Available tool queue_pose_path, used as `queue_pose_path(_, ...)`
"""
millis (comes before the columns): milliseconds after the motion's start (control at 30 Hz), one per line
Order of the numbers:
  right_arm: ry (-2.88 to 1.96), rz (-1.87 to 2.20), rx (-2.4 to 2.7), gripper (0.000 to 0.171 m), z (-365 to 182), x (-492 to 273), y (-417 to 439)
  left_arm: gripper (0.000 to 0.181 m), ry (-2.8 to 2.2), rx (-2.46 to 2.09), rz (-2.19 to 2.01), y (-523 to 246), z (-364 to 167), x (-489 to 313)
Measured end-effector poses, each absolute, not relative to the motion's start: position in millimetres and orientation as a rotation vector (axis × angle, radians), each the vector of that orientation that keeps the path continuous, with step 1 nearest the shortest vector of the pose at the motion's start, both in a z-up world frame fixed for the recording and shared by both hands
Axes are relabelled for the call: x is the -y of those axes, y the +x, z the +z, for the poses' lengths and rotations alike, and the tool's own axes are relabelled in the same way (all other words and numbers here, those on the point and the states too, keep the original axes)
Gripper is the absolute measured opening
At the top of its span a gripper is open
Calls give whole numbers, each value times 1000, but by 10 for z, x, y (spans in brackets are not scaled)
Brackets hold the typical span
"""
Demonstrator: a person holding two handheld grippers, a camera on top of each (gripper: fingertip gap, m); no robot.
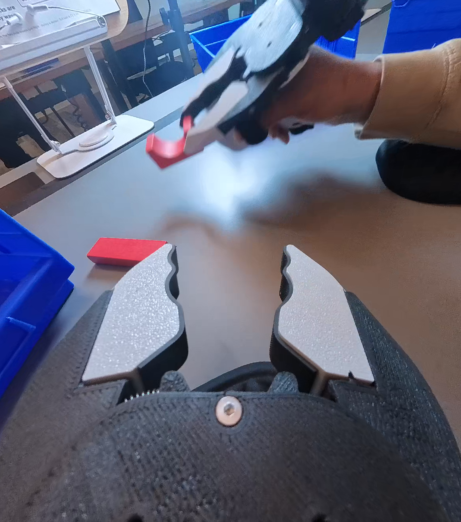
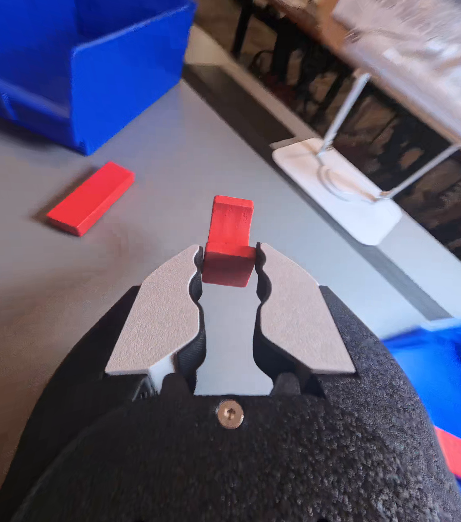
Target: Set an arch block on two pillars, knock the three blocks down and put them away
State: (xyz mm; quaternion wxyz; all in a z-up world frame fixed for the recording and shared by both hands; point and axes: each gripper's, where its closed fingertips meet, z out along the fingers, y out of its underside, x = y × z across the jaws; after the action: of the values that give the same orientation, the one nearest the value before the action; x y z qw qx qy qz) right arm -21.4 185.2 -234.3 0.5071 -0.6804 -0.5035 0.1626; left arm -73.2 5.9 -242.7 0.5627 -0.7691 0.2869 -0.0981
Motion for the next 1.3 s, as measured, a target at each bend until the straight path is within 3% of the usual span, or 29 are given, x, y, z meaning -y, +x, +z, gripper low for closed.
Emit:
queue_pose_path(167, -1612, 225, 812, 35, -1645, -2320, 767, 70, -1816, -683, -231, -724, -2441, -59)
queue_pose_path(333, -1786, 102, 558, 35, -1836, -2709, 1600, 70, -1823, -694, -216, -718, -2465, -65)
queue_pose_path(533, -1784, 93, 463, 35, -1855, -2811, 1789, 70, -1825, -693, -220, -719, -2464, -68)
queue_pose_path(733, -1609, 417, 776, 43, -1699, -2236, 768, 70, -1821, -682, -219, -731, -2451, -73)
queue_pose_path(867, -1704, 700, 1116, 64, -2182, -1481, -269, 70, -1830, -669, -214, -754, -2458, -87)
queue_pose_path(1033, -1817, 666, 1428, 70, -2823, -984, -1061, 70, -1841, -653, -202, -787, -2467, -100)
queue_pose_path(1133, -1869, 532, 1524, 61, -3051, -967, -1259, 70, -1853, -629, -191, -835, -2469, -120)
queue_pose_path(1200, -1876, 494, 1533, 39, -3067, -1012, -1320, 70, -1851, -626, -194, -836, -2464, -120)
queue_pose_path(1300, -1874, 481, 1551, 37, -3063, -1062, -1283, 70, -1852, -629, -193, -833, -2469, -118)
